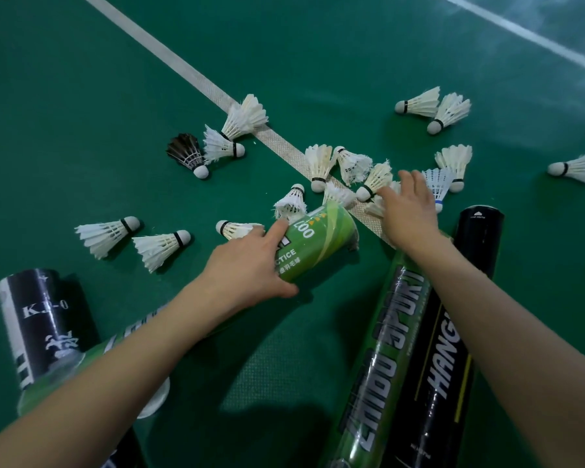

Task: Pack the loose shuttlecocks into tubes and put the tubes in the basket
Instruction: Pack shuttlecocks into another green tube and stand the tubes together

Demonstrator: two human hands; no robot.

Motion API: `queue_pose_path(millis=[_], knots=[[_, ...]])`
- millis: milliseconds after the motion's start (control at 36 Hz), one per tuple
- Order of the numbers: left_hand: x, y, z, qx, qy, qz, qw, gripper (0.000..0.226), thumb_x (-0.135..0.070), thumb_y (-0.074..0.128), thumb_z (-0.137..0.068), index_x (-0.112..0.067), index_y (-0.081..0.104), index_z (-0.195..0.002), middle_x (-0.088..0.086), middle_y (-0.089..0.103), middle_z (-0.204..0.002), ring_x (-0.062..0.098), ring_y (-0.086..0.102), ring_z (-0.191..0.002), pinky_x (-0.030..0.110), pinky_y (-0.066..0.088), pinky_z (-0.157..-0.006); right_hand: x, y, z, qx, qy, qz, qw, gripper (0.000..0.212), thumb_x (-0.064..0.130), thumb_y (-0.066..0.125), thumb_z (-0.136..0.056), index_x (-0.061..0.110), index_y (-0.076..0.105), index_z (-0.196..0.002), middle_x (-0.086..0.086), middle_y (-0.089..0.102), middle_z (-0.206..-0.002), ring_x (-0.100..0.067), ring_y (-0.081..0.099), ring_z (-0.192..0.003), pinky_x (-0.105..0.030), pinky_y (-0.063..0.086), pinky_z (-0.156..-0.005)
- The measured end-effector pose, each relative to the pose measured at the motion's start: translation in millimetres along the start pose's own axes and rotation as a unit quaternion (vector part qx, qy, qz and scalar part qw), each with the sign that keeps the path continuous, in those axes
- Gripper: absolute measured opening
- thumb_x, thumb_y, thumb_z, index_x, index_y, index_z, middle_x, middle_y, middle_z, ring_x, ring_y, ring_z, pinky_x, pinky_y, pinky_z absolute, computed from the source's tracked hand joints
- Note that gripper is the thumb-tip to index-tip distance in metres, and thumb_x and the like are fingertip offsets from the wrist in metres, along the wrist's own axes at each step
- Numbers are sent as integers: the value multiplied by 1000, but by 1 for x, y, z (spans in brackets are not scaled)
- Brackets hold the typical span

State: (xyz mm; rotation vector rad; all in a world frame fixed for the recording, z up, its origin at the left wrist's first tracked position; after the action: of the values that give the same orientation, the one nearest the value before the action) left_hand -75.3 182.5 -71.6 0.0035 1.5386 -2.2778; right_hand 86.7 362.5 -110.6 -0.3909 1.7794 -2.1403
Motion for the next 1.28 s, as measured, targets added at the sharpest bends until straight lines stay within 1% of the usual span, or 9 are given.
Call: queue_pose_path(millis=[167, 333, 472, 528, 722, 861, 917, 1139, 1278], knots=[[5, 3, 5, 9, -7, 15, 1000, 98, -60, 70, -67, -34, 15, -144, -4, 43, -138, 26, 55, -109, 34, 45, -83, 8, 1, 5, -45, -37, 42, 997, 28, 4, 59, -87, 8, 59, -115, -15, 25, -152, -33, 8, -145, -53, 10, -116], [8, 6, 5, 13, -14, 19, 1000, 97, -61, 69, -68, -33, 15, -144, -4, 44, -138, 27, 54, -111, 35, 45, -86, 12, -34, 20, -102, -22, -234, 967, 20, 21, 52, -96, 6, 60, -106, -10, 40, -143, -24, 20, -140, -33, 16, -111], [9, 5, 6, 5, -18, 29, 999, 97, -61, 69, -67, -34, 16, -143, -4, 46, -136, 27, 54, -110, 35, 45, -86, 23, -41, 30, -23, 8, -477, 879, 24, 25, 47, -97, 17, 51, -119, 3, 50, -121, -11, 49, -106, -24, 35, -84], [10, 4, 6, 1, -18, 30, 999, 97, -62, 70, -66, -34, 17, -142, -4, 45, -138, 28, 54, -111, 36, 45, -87, 25, -44, 31, -14, 9, -532, 846, 10, 22, 46, -95, 23, 55, -100, 1, 56, -100, -11, 50, -82, -26, 37, -70], [7, -8, 9, -32, -1, 44, 999, 92, -62, 70, -65, -36, 19, -138, -5, 49, -127, 25, 55, -106, 35, 47, -83, 53, -40, 46, 84, -47, -558, 824, 14, 19, 42, -99, 16, 44, -85, 0, 48, -82, -7, 44, -70, -23, 36, -67], [7, -12, 7, -47, -5, 48, 998, 93, -63, 70, -65, -34, 21, -139, -4, 53, -120, 24, 56, -102, 33, 46, -79, 72, -36, 59, 121, -83, -581, 801, 45, 48, 26, -101, 28, 35, -140, 13, 37, -139, 0, 35, -122, -11, 30, -93], [9, -14, 6, -59, -11, 33, 998, 90, -63, 69, -64, -34, 24, -137, -4, 55, -115, 24, 56, -99, 32, 43, -74, 81, -32, 62, 138, -90, -596, 786, 64, 64, 23, -93, 32, 27, -148, 13, 26, -154, -1, 25, -137, -22, 22, -112], [24, -2, 3, -31, -31, 2, 999, 86, -64, 68, -63, -35, 28, -133, -1, 58, -113, 28, 59, -98, 34, 46, -76, 100, -1, 63, 209, -60, -654, 725, 60, 70, 18, -82, 44, 44, -130, 12, 48, -134, -8, 41, -129, -39, 22, -117], [36, 2, 0, -15, -50, 33, 998, 87, -63, 68, -63, -34, 25, -134, -1, 57, -119, 27, 58, -100, 34, 47, -77, 77, 4, 31, 88, 15, -619, 780, 47, 53, 24, -100, 27, 50, -130, 9, 48, -136, -10, 41, -129, -46, 30, -114]])
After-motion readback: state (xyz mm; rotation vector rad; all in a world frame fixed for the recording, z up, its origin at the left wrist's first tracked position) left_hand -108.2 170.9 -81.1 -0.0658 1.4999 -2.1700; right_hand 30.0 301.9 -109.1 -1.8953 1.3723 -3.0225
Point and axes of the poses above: each hand's wrist, its own z-axis away from the middle knuckle, its own y-axis out of the palm, x = y × z, the point moved 9 cm from there along -z, towards the middle knuckle
